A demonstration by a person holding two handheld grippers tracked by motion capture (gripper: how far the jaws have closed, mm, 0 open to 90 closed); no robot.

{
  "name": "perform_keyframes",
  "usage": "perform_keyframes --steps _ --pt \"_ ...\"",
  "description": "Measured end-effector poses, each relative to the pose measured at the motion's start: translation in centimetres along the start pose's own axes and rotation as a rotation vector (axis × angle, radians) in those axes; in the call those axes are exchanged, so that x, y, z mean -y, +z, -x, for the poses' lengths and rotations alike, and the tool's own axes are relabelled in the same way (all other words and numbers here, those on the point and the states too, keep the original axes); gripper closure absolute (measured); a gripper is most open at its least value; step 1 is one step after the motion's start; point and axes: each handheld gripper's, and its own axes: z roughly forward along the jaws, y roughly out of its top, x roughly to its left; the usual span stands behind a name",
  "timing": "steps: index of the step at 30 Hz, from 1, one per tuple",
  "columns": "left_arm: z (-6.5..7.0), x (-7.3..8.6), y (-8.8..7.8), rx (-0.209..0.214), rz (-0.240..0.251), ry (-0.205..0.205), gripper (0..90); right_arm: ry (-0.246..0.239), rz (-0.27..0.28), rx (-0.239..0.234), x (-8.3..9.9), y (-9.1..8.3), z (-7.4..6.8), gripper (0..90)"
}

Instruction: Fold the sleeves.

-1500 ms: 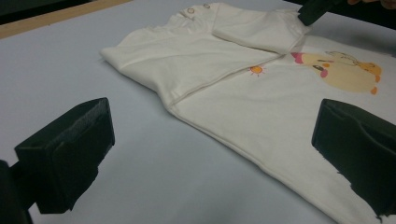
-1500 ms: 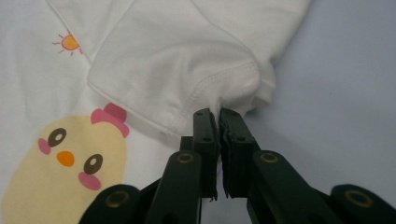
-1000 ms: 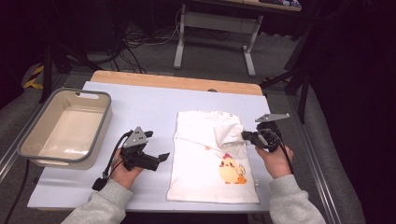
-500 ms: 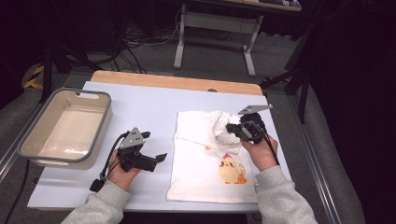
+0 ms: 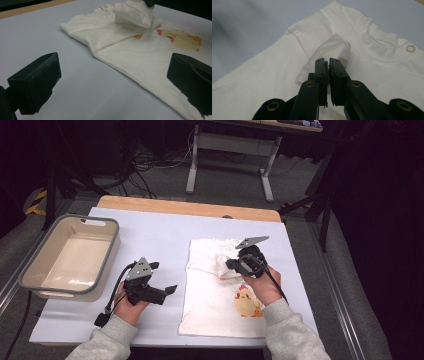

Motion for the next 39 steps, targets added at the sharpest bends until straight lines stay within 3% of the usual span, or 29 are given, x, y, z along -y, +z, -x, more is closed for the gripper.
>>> perform_keyframes --steps 2,5,8,13,19,22,26,33,39 --pt "0.0 0.0 0.0 0.000 -0.001 -0.001 0.0 -0.026 0.017 -0.052 0.0 0.4 -0.7 73.7" --pt "0.0 0.0 0.1 0.001 0.003 -0.001 0.0 -0.052 0.039 -0.079 0.0 0.5 -1.2 63.9" --pt "0.1 -0.1 0.1 0.002 0.006 0.000 0.0 -0.020 0.060 -0.059 0.3 0.1 -0.5 58.6" --pt "0.0 -0.2 0.5 0.016 0.002 -0.003 0.0 0.009 0.054 -0.003 1.0 -0.2 0.3 59.1" --pt "0.0 -0.7 1.1 0.020 -0.012 -0.006 0.0 0.038 0.070 0.022 2.0 -0.8 1.8 41.9" --pt "-0.2 -1.2 1.7 0.022 -0.026 -0.010 0.4 0.061 0.075 0.061 2.7 -1.4 2.9 34.7" --pt "-0.3 -1.8 2.9 0.014 -0.072 -0.029 2.0 0.115 0.075 0.108 3.9 -2.2 4.6 36.0" --pt "-0.2 -2.7 4.5 0.016 -0.127 -0.004 4.7 0.208 0.023 0.200 6.6 -2.6 7.2 50.7" --pt "-0.3 -3.0 5.4 0.030 -0.161 -0.001 17.1 0.261 -0.034 0.229 8.1 -2.3 8.5 58.4"
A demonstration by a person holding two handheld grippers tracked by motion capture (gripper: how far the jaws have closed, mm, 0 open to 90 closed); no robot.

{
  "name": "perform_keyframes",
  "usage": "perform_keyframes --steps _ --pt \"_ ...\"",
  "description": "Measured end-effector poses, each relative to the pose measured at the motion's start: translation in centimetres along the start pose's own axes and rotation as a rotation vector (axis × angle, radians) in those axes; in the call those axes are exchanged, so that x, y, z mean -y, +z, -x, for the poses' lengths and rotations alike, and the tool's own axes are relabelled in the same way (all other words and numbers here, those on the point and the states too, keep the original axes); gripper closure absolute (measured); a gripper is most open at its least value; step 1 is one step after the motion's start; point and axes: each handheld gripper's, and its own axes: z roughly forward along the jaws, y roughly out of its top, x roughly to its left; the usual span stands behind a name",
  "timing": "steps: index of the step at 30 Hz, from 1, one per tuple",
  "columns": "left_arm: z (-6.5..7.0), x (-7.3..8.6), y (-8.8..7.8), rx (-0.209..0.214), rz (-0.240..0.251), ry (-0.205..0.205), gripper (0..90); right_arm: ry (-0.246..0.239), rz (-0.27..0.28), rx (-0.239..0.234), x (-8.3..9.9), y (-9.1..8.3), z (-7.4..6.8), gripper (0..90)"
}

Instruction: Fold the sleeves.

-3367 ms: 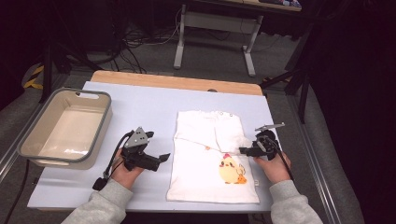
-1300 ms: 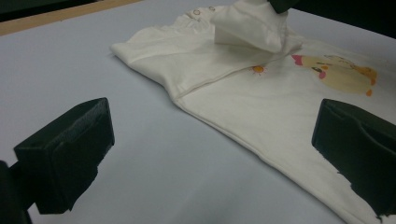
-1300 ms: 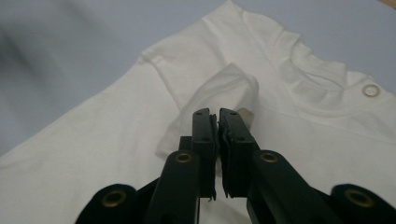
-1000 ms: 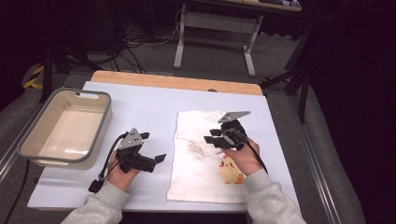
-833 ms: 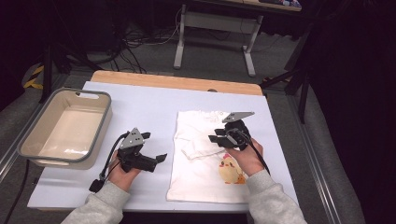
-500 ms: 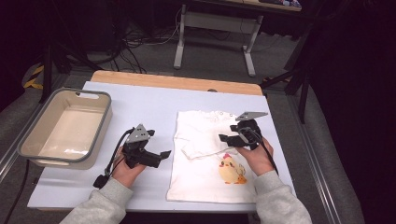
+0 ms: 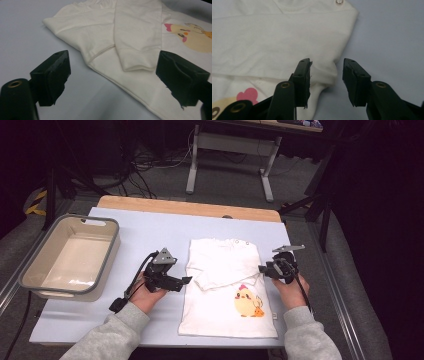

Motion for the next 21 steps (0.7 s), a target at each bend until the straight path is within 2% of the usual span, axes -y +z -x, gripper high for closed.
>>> perform_keyframes --steps 6,8,11,13,16,19,21 --pt "0.1 -0.4 1.0 0.058 -0.074 -0.007 36.8 0.017 -0.064 -0.020 0.4 1.3 0.7 57.9" --pt "0.3 -0.6 1.4 0.070 -0.093 -0.008 41.2 0.020 -0.090 -0.038 0.5 1.8 0.8 62.4" --pt "0.5 -0.8 2.2 0.077 -0.127 -0.007 45.2 0.010 -0.101 -0.054 0.6 1.9 0.7 73.5" --pt "0.6 -1.0 2.7 0.090 -0.144 -0.010 46.9 0.005 -0.107 -0.055 0.5 1.9 0.5 77.2" --pt "0.9 -1.2 3.5 0.109 -0.178 -0.007 49.7 -0.004 -0.108 -0.045 0.5 1.8 0.4 79.8" --pt "1.1 -1.3 4.2 0.104 -0.212 -0.008 54.2 -0.016 -0.104 -0.030 0.5 1.7 0.4 80.6" --pt "1.0 -1.4 4.6 0.104 -0.228 -0.024 55.6 -0.018 -0.104 -0.026 0.5 1.7 0.3 80.6"
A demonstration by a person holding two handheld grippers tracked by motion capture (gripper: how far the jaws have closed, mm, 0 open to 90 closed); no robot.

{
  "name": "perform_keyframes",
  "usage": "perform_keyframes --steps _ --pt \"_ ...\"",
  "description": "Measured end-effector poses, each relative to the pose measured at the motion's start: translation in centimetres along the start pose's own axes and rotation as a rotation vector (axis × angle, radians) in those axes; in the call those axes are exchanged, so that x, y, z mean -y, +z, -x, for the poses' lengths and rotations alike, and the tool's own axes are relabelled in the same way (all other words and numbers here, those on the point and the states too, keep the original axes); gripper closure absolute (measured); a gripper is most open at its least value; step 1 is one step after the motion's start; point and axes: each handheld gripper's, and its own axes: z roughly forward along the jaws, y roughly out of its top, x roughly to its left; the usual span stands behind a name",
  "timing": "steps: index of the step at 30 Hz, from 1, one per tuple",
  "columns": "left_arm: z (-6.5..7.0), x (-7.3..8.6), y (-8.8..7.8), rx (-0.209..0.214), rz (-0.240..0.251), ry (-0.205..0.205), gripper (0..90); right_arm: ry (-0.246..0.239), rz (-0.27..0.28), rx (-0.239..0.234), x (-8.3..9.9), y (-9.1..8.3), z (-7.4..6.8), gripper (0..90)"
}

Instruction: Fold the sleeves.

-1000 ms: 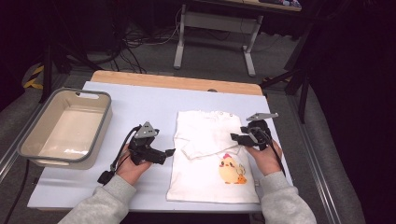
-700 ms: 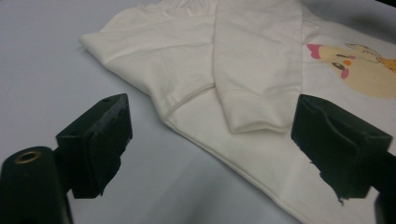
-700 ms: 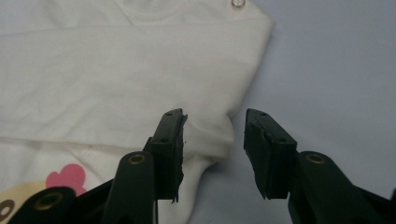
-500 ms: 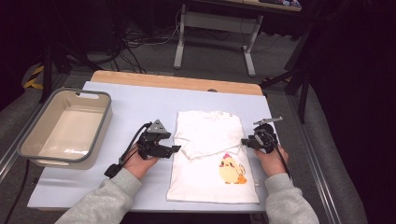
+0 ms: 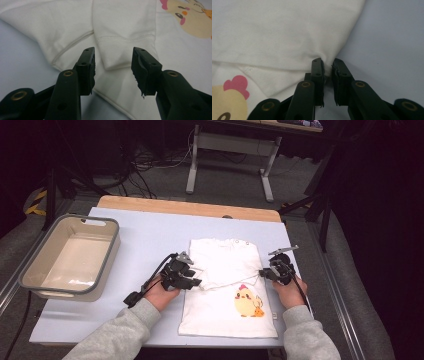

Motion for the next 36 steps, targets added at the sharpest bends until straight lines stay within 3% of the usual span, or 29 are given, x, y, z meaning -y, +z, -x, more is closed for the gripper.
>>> perform_keyframes --steps 2,5,10,13,19,22,26,28,30,31,36 --pt "0.0 -0.1 0.3 0.002 -0.014 -0.016 58.4 -0.003 0.000 0.002 0.0 0.0 0.0 80.6" --pt "0.3 -0.2 0.9 -0.003 -0.037 -0.005 66.0 -0.003 0.001 0.003 0.0 0.0 0.0 80.5" --pt "0.6 -0.5 1.0 -0.003 -0.056 0.001 84.5 -0.001 0.002 -0.001 0.1 0.1 0.0 79.2" --pt "0.8 -0.7 0.6 -0.027 -0.043 0.027 85.7 -0.003 0.004 0.004 0.1 0.0 -0.1 78.9" --pt "0.2 -1.7 -1.2 -0.041 0.019 0.034 85.7 -0.001 0.008 0.006 0.1 0.0 -0.1 75.0" --pt "-0.2 -2.0 -1.6 -0.075 0.004 0.048 85.0 0.002 0.017 0.010 0.2 0.0 0.0 62.2" --pt "-1.3 -1.9 -1.2 -0.075 -0.042 0.018 84.1 0.014 0.040 0.003 0.1 -0.4 0.0 50.3" --pt "-1.7 -1.7 -1.0 -0.112 -0.047 0.002 74.3 0.015 0.058 0.004 0.0 -0.7 0.0 47.1" --pt "-2.1 -1.7 -1.0 -0.111 -0.039 -0.020 60.7 0.014 0.064 0.004 -0.2 -0.8 -0.1 45.5" --pt "-2.1 -1.7 -1.2 -0.116 -0.023 -0.021 58.2 0.013 0.069 0.006 -0.2 -0.9 -0.2 44.5" --pt "-2.0 -1.9 -1.9 -0.166 0.038 0.022 35.6 0.010 0.085 0.012 -0.5 -1.1 -0.2 42.7"
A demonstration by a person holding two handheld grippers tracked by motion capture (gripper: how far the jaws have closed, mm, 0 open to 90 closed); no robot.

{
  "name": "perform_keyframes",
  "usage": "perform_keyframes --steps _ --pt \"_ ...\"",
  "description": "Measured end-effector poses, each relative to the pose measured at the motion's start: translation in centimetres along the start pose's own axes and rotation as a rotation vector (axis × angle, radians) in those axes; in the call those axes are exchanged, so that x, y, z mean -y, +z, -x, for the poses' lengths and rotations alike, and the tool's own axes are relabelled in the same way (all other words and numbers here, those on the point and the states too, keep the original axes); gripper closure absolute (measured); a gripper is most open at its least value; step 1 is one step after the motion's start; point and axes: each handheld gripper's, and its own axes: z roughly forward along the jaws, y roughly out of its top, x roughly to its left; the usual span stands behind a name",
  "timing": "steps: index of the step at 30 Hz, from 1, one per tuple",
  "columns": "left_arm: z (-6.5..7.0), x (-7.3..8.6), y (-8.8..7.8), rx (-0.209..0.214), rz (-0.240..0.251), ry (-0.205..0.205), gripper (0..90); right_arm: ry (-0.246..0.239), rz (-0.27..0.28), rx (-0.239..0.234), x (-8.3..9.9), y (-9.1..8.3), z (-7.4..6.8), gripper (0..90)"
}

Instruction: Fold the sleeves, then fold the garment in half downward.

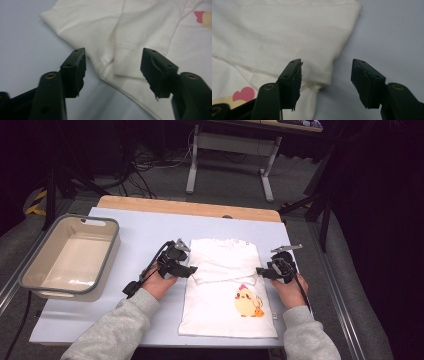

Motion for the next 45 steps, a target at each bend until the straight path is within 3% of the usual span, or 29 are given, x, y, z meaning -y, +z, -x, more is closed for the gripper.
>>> perform_keyframes --steps 9,12,14,21,26,31,33,34,35,43,45 --pt "-0.8 -0.4 -0.2 -0.012 0.049 -0.039 26.8 0.014 0.037 0.003 -0.8 -0.3 0.5 42.2" --pt "-0.9 -0.6 -0.1 -0.027 0.056 -0.053 22.0 0.031 0.048 0.001 -1.0 -0.3 0.6 42.5" --pt "-1.3 -0.7 0.0 -0.039 0.080 -0.078 19.3 0.072 0.058 -0.007 -1.4 -0.3 0.9 45.4" --pt "-2.2 -1.5 0.7 -0.078 0.052 -0.117 11.4 0.092 0.072 0.001 -2.4 0.3 1.5 47.6" --pt "-2.5 -1.9 1.4 -0.116 0.030 -0.139 14.0 0.101 0.088 0.013 -2.8 0.8 1.8 45.6" --pt "-3.1 -2.4 2.2 -0.127 0.016 -0.156 16.6 0.110 0.103 0.036 -3.2 1.5 2.4 45.1" --pt "-3.3 -2.6 2.9 -0.169 -0.010 -0.148 17.8 0.117 0.102 0.046 -3.2 2.0 2.4 45.1" --pt "-3.3 -2.6 2.9 -0.169 -0.010 -0.148 17.9 0.119 0.098 0.047 -3.2 2.2 2.4 45.1" --pt "-3.5 -2.6 3.5 -0.205 -0.038 -0.140 17.9 0.119 0.093 0.055 -3.2 2.4 2.5 45.0" --pt "-4.3 -2.5 4.5 -0.222 -0.057 -0.177 22.8 0.117 0.062 0.071 -3.5 3.7 2.2 46.8" --pt "-4.2 -2.5 4.8 -0.233 -0.068 -0.180 23.9 0.140 0.066 0.059 -3.5 4.1 2.2 47.2"
